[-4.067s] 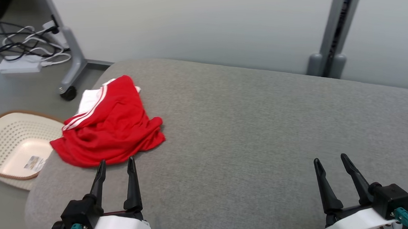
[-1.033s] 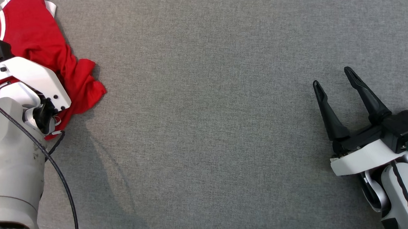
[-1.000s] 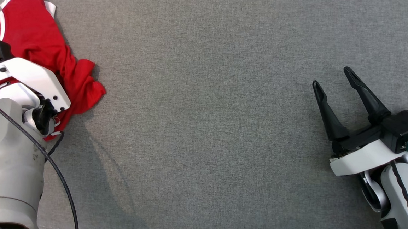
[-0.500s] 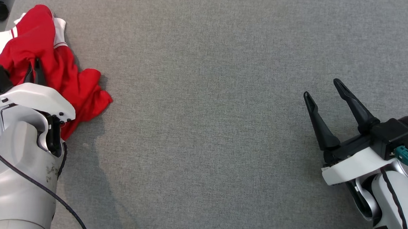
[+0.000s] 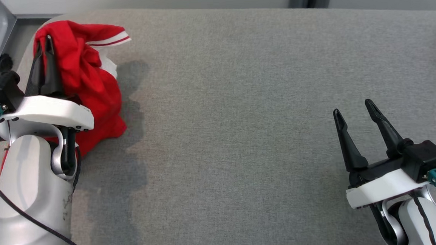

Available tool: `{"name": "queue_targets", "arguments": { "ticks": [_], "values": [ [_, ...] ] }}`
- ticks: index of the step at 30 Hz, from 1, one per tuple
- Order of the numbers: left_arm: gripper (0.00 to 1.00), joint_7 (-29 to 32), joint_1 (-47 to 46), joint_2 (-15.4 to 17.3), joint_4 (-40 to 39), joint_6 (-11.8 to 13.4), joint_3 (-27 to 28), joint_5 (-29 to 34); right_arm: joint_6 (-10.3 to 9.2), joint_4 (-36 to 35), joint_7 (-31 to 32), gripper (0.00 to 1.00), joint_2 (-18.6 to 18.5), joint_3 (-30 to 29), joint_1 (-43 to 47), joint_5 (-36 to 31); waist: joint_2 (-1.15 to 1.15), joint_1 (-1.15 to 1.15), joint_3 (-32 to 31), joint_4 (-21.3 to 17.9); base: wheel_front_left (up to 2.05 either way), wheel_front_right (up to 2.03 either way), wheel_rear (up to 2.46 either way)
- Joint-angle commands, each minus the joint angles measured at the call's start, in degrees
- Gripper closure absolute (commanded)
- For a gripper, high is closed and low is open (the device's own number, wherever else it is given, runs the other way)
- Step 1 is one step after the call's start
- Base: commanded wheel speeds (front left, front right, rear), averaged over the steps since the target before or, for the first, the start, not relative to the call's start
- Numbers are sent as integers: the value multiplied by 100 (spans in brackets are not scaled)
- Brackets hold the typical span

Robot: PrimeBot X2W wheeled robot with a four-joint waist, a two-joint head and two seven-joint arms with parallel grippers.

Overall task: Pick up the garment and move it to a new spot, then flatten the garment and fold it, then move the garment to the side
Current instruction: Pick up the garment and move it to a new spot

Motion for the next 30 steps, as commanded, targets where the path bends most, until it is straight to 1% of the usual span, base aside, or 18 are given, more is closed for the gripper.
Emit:
{"name": "queue_targets", "arguments": {
  "ticks": [1, 6, 9, 12, 17, 23, 26, 30],
  "values": [
    [100, -21, 43, 34, -67, -14, 14, 65, 0, -6, -6, 0, 4, -20, 54, 34, 0, 0, -185, -184, 0, 0, 0],
    [100, -21, 141, -8, -628, -199, -105, 232, 0, -52, -6, 0, 106, -232, 192, 38, 0, 0, -442, -541, 0, 0, 0],
    [100, 25, 151, -86, -867, -339, -186, 57, -1, -95, -6, 0, 176, -300, 241, 40, 0, 0, -548, -815, 0, 0, 0],
    [100, 156, 89, -82, -1093, -444, -338, -89, 0, -77, -5, 0, 213, -315, 307, 68, 0, 0, -626, -1087, 0, 0, 0],
    [100, 288, -34, -158, -1503, -513, -582, -385, 0, -100, -5, 0, 266, -377, 338, 87, 0, 0, -696, -1524, 0, 0, 0],
    [100, 263, -156, -342, -1918, -551, -1008, -730, 0, -87, -5, 0, 317, -425, 356, 112, 0, 0, -759, -1951, 0, 0, 0],
    [100, 188, -198, -452, -2070, -559, -1270, -826, 0, -82, -5, 0, 337, -417, 420, 136, 0, 0, -780, -2055, 0, 0, 0],
    [100, 74, -97, -538, -2132, -564, -1747, -989, 0, -67, -5, 0, 342, -422, 413, 141, 0, 0, -757, -2100, 0, 0, 0]
  ]
}}
